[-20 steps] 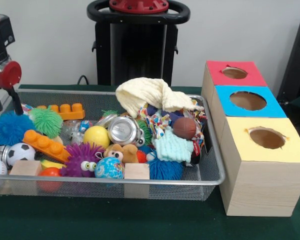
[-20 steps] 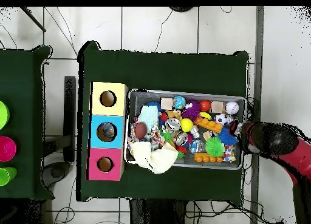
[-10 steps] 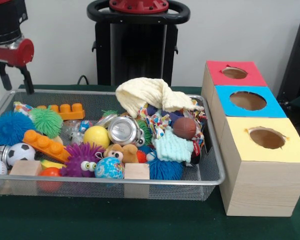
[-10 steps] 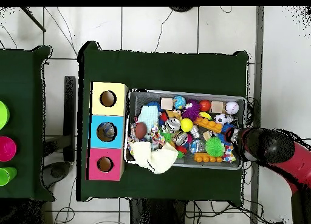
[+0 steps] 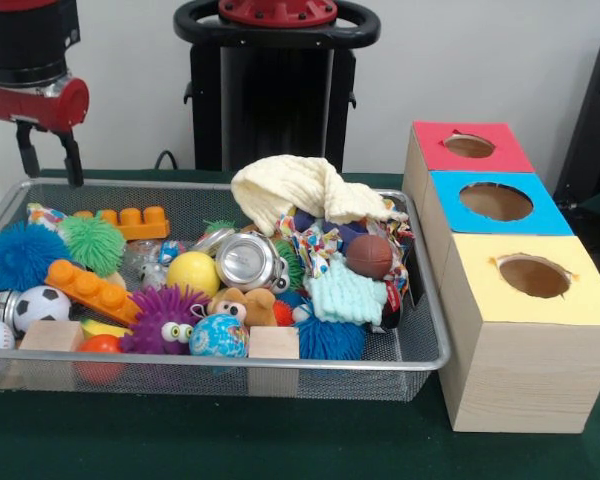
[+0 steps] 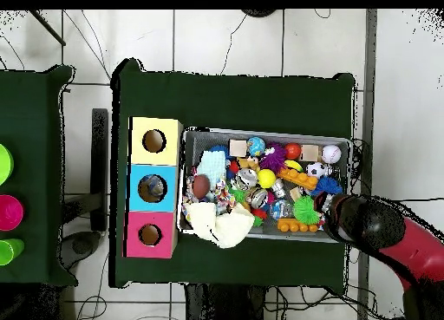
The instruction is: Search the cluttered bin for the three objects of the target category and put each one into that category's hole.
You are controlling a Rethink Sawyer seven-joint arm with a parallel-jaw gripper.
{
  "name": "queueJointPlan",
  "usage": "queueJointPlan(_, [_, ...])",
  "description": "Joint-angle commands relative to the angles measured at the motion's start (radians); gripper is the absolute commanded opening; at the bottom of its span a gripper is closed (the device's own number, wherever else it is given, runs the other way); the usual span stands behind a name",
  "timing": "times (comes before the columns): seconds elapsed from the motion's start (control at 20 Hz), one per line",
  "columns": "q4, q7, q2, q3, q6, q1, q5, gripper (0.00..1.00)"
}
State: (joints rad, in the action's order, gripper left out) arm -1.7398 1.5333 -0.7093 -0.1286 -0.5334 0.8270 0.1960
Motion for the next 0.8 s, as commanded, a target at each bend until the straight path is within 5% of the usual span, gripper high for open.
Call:
queueJointPlan(0.05, [-0.133, 0.3, 0.098, 0.029, 0.197, -0.011, -0.05, 1.0])
queueJointPlan(0.45, [-0.233, 0.349, 0.141, 0.067, 0.328, -0.059, -0.151, 1.0])
queueJointPlan(0.8, [-0.31, 0.373, 0.102, 0.092, 0.36, -0.118, -0.223, 1.0])
